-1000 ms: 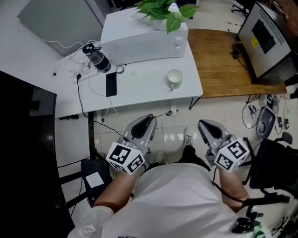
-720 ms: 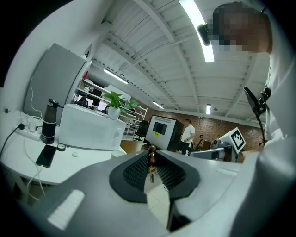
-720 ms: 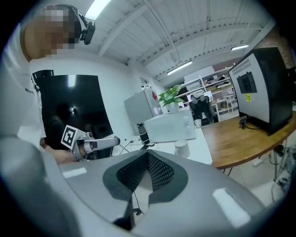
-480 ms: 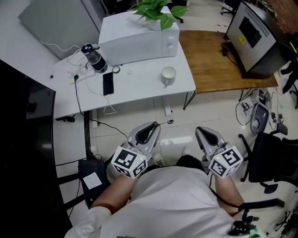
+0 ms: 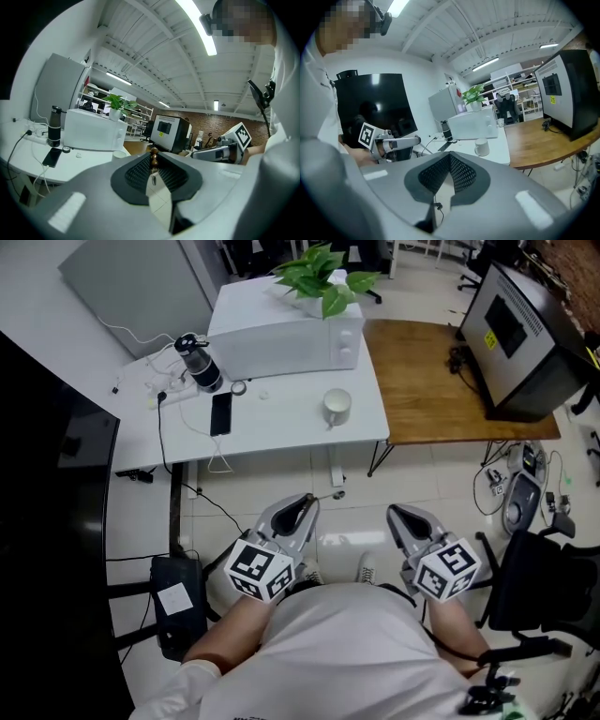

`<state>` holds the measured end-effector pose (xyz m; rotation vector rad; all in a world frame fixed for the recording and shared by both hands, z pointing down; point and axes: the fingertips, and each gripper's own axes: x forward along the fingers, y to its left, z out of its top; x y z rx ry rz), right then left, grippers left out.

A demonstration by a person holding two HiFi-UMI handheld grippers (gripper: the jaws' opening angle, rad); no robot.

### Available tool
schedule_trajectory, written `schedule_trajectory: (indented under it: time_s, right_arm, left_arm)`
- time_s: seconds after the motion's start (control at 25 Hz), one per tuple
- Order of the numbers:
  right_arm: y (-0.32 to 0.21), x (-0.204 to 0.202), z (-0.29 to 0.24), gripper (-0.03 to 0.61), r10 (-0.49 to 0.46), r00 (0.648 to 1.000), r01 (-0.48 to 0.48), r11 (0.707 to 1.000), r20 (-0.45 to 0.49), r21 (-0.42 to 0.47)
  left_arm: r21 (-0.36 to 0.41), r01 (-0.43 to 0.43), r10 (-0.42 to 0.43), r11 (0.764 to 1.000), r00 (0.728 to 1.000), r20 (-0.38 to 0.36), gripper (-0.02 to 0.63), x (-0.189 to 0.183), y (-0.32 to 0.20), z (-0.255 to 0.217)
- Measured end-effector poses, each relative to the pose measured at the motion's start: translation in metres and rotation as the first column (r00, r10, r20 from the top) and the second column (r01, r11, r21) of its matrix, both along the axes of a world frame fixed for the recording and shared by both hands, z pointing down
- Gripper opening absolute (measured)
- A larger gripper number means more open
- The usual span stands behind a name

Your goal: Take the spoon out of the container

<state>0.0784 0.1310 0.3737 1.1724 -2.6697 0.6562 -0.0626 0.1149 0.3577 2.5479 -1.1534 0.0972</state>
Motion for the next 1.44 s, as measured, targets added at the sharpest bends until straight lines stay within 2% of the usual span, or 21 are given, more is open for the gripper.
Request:
schedule_trajectory:
  time_s: [0.2,0.64,1.44]
  right_arm:
    - [0.005,0.005,0.0,0.003,-0.025,1.0,0.025,1.0,0.017,-0.007]
    - [0.012,0.012,-0.001,0.003,-0.052,0.999,0.052,0.999,0.004,0.008]
    - [0.011,0.005,0.001,0.003,-0.066,0.998,0.066,0.998,0.0,0.011]
  left_arm:
    - [-0.036,0.021,-0.023,0.999,0.999,-0.037,0.046,0.007,0.004,0.006]
    - [0.002,0.032,-0.032,0.999,0.999,0.024,0.046,0.019,0.008,0.003]
    - [0.015,0.038,-0.038,0.999,0.999,0.025,0.046,0.015,0.008,0.0]
